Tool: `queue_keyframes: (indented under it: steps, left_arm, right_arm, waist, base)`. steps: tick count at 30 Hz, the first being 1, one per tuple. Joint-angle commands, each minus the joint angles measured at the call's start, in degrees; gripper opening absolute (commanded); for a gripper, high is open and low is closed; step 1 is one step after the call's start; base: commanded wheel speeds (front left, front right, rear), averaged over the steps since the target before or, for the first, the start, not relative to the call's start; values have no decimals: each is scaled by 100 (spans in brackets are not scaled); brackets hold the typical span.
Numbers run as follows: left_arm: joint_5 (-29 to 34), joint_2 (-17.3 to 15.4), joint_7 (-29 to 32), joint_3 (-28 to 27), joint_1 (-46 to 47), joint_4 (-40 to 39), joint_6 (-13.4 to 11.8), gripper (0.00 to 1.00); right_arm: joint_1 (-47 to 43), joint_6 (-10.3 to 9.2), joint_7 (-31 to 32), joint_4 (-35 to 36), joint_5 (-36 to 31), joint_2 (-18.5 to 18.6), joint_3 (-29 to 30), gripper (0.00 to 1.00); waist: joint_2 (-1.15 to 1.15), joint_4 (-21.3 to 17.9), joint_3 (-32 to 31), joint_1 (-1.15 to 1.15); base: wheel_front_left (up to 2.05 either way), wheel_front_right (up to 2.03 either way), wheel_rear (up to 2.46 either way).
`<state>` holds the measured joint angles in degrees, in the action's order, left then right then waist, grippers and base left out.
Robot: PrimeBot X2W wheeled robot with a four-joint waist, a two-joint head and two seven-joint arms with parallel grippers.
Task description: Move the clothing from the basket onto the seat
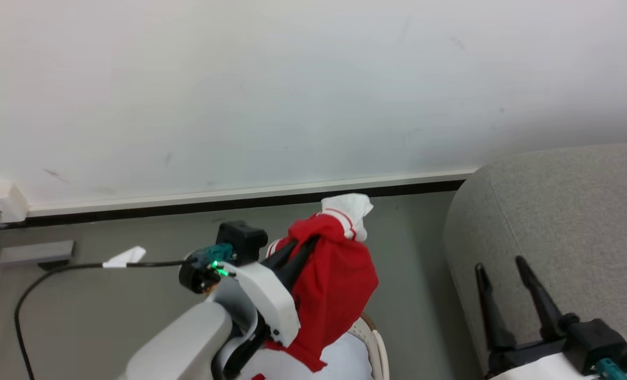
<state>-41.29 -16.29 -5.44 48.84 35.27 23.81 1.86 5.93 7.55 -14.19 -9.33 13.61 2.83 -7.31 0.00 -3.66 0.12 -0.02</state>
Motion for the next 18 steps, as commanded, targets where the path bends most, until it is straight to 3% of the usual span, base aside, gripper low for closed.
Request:
queue_keyframes:
  steps: [1,10,18]
  left_arm:
    - [30,-84,14,-51,100,-214,-62,0]
    - [85,-392,307,-379,485,-1577,-533,0]
    - [3,-504,462,-519,477,-2025,-782,0]
  right_arm:
    - [-84,-11,-10,-30,9,13,-93,100]
    - [-104,-11,-43,-115,124,13,-501,100]
    - [-28,-12,-57,-188,157,14,-751,100]
  waist:
    - [0,60,-58,2]
    - [0,92,-133,2]
    - [0,91,-125,2]
  base:
    - [0,0,0]
    - [0,0,0]
    - [0,0,0]
